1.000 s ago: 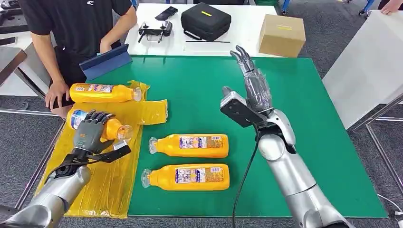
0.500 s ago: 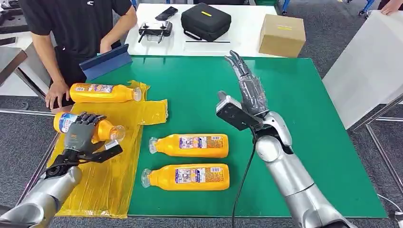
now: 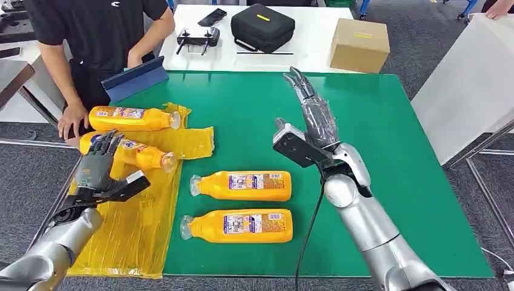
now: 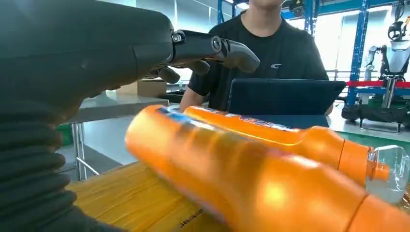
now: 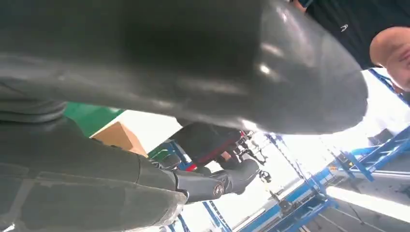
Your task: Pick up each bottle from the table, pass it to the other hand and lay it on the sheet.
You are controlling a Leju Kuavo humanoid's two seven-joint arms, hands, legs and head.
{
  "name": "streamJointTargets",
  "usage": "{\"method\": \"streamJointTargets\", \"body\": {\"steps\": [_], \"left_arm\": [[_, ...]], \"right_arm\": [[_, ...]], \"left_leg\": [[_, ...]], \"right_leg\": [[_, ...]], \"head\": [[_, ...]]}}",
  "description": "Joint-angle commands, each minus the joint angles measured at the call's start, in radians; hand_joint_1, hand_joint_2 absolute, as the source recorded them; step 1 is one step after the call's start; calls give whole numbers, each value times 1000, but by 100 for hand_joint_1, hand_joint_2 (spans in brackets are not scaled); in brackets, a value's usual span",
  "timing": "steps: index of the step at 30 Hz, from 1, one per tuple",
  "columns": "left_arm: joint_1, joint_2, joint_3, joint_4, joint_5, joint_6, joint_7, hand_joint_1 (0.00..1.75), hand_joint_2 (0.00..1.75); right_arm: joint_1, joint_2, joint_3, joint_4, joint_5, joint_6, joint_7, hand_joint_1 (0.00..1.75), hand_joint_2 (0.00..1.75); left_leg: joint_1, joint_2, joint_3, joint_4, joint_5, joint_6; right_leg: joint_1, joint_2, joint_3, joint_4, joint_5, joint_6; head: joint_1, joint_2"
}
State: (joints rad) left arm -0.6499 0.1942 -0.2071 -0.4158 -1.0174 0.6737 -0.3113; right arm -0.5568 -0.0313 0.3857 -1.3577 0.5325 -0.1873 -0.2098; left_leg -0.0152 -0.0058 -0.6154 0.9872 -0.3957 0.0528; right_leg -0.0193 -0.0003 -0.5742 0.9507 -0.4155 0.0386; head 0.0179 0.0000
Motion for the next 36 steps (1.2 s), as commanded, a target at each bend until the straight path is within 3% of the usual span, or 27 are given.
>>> {"method": "streamJointTargets", "body": {"steps": [1, 12, 14, 17, 18, 21, 24, 36], "left_arm": [[-49, -11, 23, 65, 1, -8, -1, 0, 0], [-19, -11, 55, 21, 75, -7, -84, 0, 0], [-7, -20, 91, 1, 151, -13, -148, 0, 0], [-5, -47, 194, -45, 349, -131, -237, 0, 0], [17, -67, 284, -123, 526, -247, -321, 0, 0], [162, -73, 309, -507, 854, -461, -234, 0, 0], [247, -78, 296, -691, 1036, -553, -160, 0, 0], [309, -94, 267, -777, 1072, -543, -150, 0, 0]], "right_arm": [[-51, -12, 29, 59, -6, -5, 3, 0, 0], [-46, -12, 30, 71, -7, -2, 7, 0, 0], [-41, -16, 27, 71, -1, -5, 6, 0, 0], [-53, -27, 29, 88, 16, -2, 13, 0, 0], [-58, -36, 32, 98, 21, 9, 24, 0, 0], [-40, -58, 26, 104, 30, 25, 29, 0, 0], [-5, -76, 19, 90, 64, 38, 49, 0, 0], [89, -88, -7, 17, 157, 63, 96, 0, 0]], "left_leg": [[1, 0, 3, 1, -2, -3], [0, 1, 3, 0, -1, -3], [1, 1, 6, 1, -3, -5], [0, 0, 2, 0, -1, -2], [1, -1, 5, 1, -2, -4], [1, -1, 3, 1, -1, -3], [1, 1, 4, 1, -2, -3], [0, 0, 2, 0, -1, -3]], "right_leg": [[1, 0, 3, 0, -1, -2], [0, 0, 3, 0, -1, -2], [1, 0, 6, 0, -3, -3], [0, 0, 3, 0, -1, -1], [1, -1, 5, 0, -3, -2], [1, -2, 4, -1, -2, -1], [1, 0, 4, -1, -2, -2], [0, 0, 2, -1, -1, -2]], "head": [[0, 0], [0, 0], [0, 0], [0, 0], [0, 0], [0, 0], [0, 0], [0, 0]]}}
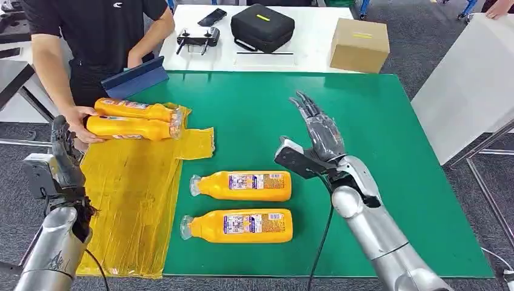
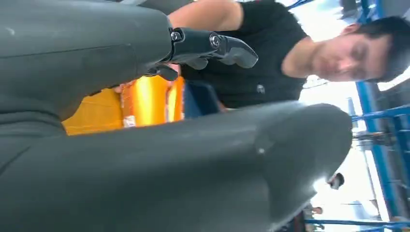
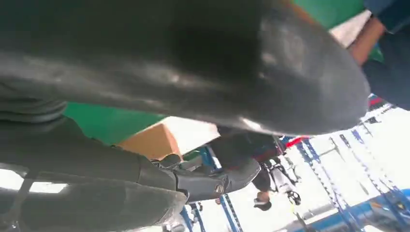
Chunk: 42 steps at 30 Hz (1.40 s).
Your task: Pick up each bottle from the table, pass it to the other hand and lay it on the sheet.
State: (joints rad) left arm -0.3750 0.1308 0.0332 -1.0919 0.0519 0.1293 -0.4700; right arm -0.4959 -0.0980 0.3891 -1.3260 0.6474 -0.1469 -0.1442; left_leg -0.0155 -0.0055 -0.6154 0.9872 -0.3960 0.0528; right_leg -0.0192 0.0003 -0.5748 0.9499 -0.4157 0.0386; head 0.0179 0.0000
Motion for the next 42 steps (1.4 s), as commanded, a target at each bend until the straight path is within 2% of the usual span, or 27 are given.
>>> {"method": "streamJointTargets", "body": {"steps": [1, 6, 11, 17, 27, 34, 37, 40, 42], "left_arm": [[45, -38, 31, -112, 5, 2, 17, 0, 0], [69, -54, 46, -133, -2, 3, 27, 0, 0], [68, -62, 56, -147, -19, 8, 48, 0, 0], [97, -86, 66, -192, -49, 11, 68, 0, 0], [91, -96, 72, -190, -64, 5, 85, 0, 0], [90, -94, 66, -168, -66, -1, 90, 0, 0], [84, -97, 58, -160, -64, -4, 89, 0, 0], [64, -100, 47, -143, -64, -9, 93, 0, 0], [61, -100, 44, -141, -64, -10, 94, 0, 0]], "right_arm": [[47, -30, -13, -29, 59, 33, 40, 0, 175], [121, -42, -26, -63, 110, 59, 50, 0, 175], [120, -26, -1, -73, 136, 92, 62, 0, 175], [187, -36, 4, -137, 153, 96, 61, 0, 175], [202, -39, 35, -166, 178, 133, 72, 0, 175], [169, -56, 80, -117, 204, 177, 90, 0, 175], [107, -56, 106, -41, 223, 198, 118, 0, 175], [3, -47, 126, 56, 219, 215, 131, 0, 175], [-10, -44, 124, 67, 215, 218, 131, 0, 175]], "left_leg": [[1, -1, 4, 0, -2, -4], [1, -2, 7, -1, -2, -4], [0, 0, 3, 0, -1, -2], [0, -1, 4, -1, -1, -3], [0, 0, 5, 0, -2, -4], [0, 0, 4, 0, -1, -4], [1, 1, 5, 0, -2, -3], [0, 3, 4, 0, -2, -3], [0, 4, 4, 1, -2, -4]], "right_leg": [[1, -1, 5, 0, -2, -2], [1, -3, 8, -2, -3, -2], [1, 0, 3, 0, -1, -1], [1, -1, 3, -1, -1, -2], [1, 0, 4, 0, -2, -2], [0, 0, 4, -1, -1, -2], [1, 1, 4, 0, -1, -2], [0, 3, 3, 0, -1, -2], [0, 3, 3, 1, 0, -2]], "head": [[0, 0], [0, 0], [0, 0], [0, 0], [0, 0], [0, 0], [0, 0], [0, 0], [0, 0]]}}
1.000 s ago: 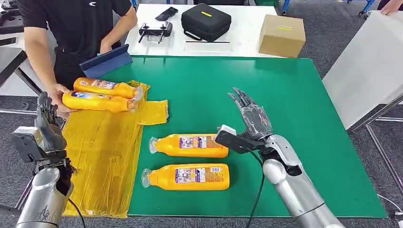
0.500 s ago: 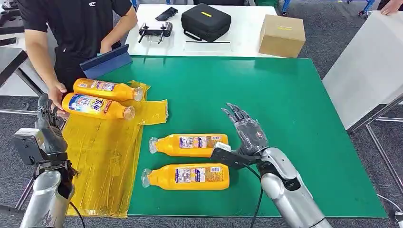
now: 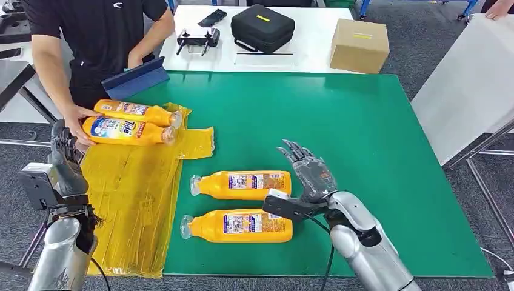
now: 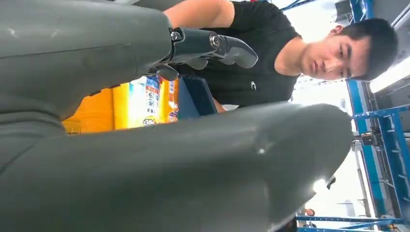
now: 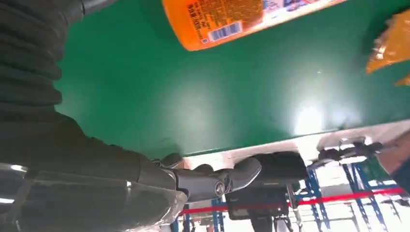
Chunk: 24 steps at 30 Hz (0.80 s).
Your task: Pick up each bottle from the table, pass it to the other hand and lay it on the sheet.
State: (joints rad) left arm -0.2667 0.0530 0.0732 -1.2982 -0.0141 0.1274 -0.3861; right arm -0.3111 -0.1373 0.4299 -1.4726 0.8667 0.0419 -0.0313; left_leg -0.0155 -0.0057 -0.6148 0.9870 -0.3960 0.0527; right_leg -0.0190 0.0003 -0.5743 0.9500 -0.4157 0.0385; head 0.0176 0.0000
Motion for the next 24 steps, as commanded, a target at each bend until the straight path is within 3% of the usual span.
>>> {"method": "streamJointTargets", "body": {"steps": [1, 7, 11, 16, 19, 21, 22, 24], "left_arm": [[-47, -22, 4, 65, 1, -8, 10, 0, 0], [-93, -32, -14, 107, -4, -15, 17, 0, 0], [-93, -31, -14, 109, -4, -15, 17, 0, 0], [-125, -24, -26, 154, 3, -12, 9, 0, 0], [-125, -22, -30, 151, 5, -6, 4, 0, 0], [-101, -17, -22, 123, 8, 7, 5, 0, 0], [-84, -10, -19, 109, 10, 11, 6, 0, 0], [-61, -4, -9, 88, 13, 17, 8, 0, 0]], "right_arm": [[-195, -4, 84, 214, -4, 29, 18, 0, 175], [-368, 36, 123, 410, -58, 75, 20, 0, 175], [-369, 38, 124, 415, -59, 74, 19, 0, 175], [-465, 94, 160, 570, -96, 94, 10, 0, 175], [-484, 119, 165, 618, -120, 66, -12, 0, 175], [-448, 131, 134, 557, -178, 7, -45, 0, 175], [-422, 126, 120, 502, -211, -4, -56, 0, 0], [-383, 105, 113, 401, -247, -12, -54, 0, 0]], "left_leg": [[0, 3, 3, 1, -1, -3], [0, 2, 2, 1, -1, -3], [0, 1, 3, 0, 0, -3], [0, 3, 4, 1, -1, -3], [0, 2, 4, 0, -1, -3], [1, 2, 5, 1, -2, -4], [1, 2, 5, 0, -1, -4], [0, 1, 2, -1, 0, -2]], "right_leg": [[0, 2, 2, 0, 0, -2], [0, 2, 1, 1, 0, -2], [0, 1, 3, 0, 0, -2], [0, 2, 3, 1, -1, -2], [0, 1, 3, 1, -1, -2], [0, 2, 5, 1, -1, -3], [0, 1, 4, 1, -1, -2], [0, 1, 2, 0, 0, -1]], "head": [[0, 0], [0, 0], [0, 0], [0, 0], [0, 0], [0, 0], [0, 0], [0, 0]]}}
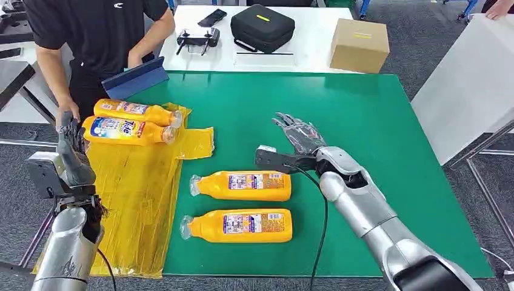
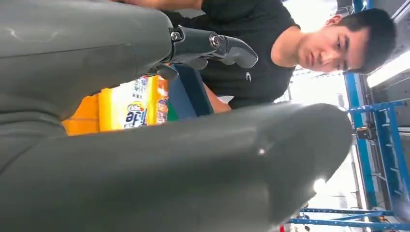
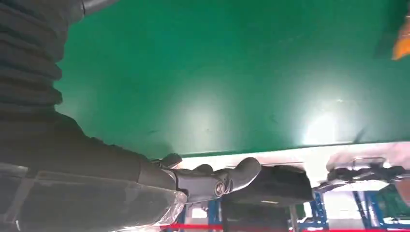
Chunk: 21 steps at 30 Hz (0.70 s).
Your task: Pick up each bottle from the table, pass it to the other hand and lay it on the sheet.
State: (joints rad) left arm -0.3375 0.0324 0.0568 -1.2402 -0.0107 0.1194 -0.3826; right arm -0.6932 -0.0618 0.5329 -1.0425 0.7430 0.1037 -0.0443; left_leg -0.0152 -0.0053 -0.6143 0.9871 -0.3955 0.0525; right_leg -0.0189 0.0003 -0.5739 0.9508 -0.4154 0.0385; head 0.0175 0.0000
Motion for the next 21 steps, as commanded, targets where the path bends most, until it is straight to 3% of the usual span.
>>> {"method": "streamJointTargets", "body": {"steps": [1, 4, 8, 14, 21], "left_arm": [[34, 26, 16, 12, 14, 32, 5, 0, 0], [95, 41, 44, -31, 31, 42, -11, 0, 0], [112, 35, 64, -49, 34, 42, -13, 0, 0], [145, 5, 105, -78, 29, 47, -9, 0, 0], [150, 9, 125, -80, 29, 52, -10, 0, 0]], "right_arm": [[40, 15, -6, -122, -170, -87, -60, 0, 0], [154, -38, -12, -354, -214, -95, -55, 0, 0], [252, -61, -8, -511, -233, -116, -90, 0, 0], [501, -82, 50, -770, -141, -187, -83, 0, 0], [515, -80, 76, -759, -133, -160, -68, 0, 0]], "left_leg": [[0, 2, 4, 0, -2, -4], [1, 1, 6, -1, -3, -4], [1, 0, 4, 0, -3, -3], [1, -3, 3, -1, -3, -4], [0, 0, 1, -1, -3, -5]], "right_leg": [[0, 1, 4, 0, -1, -2], [0, 0, 6, -1, -2, -2], [1, -1, 4, -1, -3, -2], [1, -3, 3, -2, -3, -2], [0, 0, 0, -1, -2, -2]], "head": [[0, 0], [1, 0], [0, 0], [0, 0], [0, 0]]}}
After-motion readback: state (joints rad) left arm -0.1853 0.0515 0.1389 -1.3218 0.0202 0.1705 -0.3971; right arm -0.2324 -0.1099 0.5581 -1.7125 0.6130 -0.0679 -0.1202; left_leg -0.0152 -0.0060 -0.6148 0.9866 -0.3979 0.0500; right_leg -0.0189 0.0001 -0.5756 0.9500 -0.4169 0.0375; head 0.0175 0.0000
